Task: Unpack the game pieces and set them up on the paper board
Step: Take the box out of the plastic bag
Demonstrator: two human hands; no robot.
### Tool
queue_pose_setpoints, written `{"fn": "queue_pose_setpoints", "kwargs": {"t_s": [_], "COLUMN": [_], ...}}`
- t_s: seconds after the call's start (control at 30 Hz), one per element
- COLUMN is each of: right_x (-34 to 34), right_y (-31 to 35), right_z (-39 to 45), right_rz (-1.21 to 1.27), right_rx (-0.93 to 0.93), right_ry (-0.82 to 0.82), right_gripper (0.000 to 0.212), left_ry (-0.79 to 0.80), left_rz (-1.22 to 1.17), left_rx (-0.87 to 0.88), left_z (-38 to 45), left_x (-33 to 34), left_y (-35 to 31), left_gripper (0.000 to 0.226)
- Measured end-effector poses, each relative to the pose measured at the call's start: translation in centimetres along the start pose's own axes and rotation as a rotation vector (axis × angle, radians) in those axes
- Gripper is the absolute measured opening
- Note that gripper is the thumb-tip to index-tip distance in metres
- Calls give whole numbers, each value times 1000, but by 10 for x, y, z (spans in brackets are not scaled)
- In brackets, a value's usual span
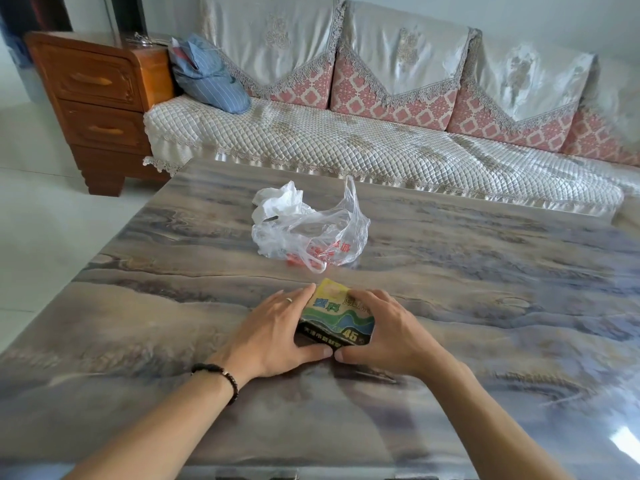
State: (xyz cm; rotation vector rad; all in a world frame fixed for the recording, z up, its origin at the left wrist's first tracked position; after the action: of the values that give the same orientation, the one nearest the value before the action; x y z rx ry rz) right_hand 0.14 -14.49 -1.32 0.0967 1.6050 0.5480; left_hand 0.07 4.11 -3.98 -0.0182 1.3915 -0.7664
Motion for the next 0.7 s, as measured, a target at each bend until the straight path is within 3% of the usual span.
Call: {"fn": "queue_pose_setpoints", "kwargs": {"t_s": [0.23,0.5,0.63,0.7], "right_x": [-6,-8,-20,-24], "right_y": [6,12,4,-3], "right_z": [2,3,-2,-3], "right_rz": [56,177,494,620], "right_rx": [73,146,248,300], "right_ry": [-46,-95,-133,-173], "right_gripper": [84,85,73,54], "left_ry": [-82,-143,-73,-19], "left_rz": [-97,-133,-133,-93], "left_rx": [-53,-53,-72,-85], "left_z": [1,-2,0,-1], "left_x": [-5,-9,-2,-1], "left_y": [8,11,16,14], "left_gripper": [118,124,124,122]}}
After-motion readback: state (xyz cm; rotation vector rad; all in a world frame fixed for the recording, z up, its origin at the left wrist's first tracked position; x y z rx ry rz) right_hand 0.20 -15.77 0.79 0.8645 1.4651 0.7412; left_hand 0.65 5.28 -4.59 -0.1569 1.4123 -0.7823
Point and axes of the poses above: each hand's wrist, its own z-axis towards the middle knuckle, its own x-axis out of the palm, y = z × x, the point moved 4 cm from there along z, towards the middle knuckle, and after that the axes turned 2 degrees about x, right-handed, at the moved point
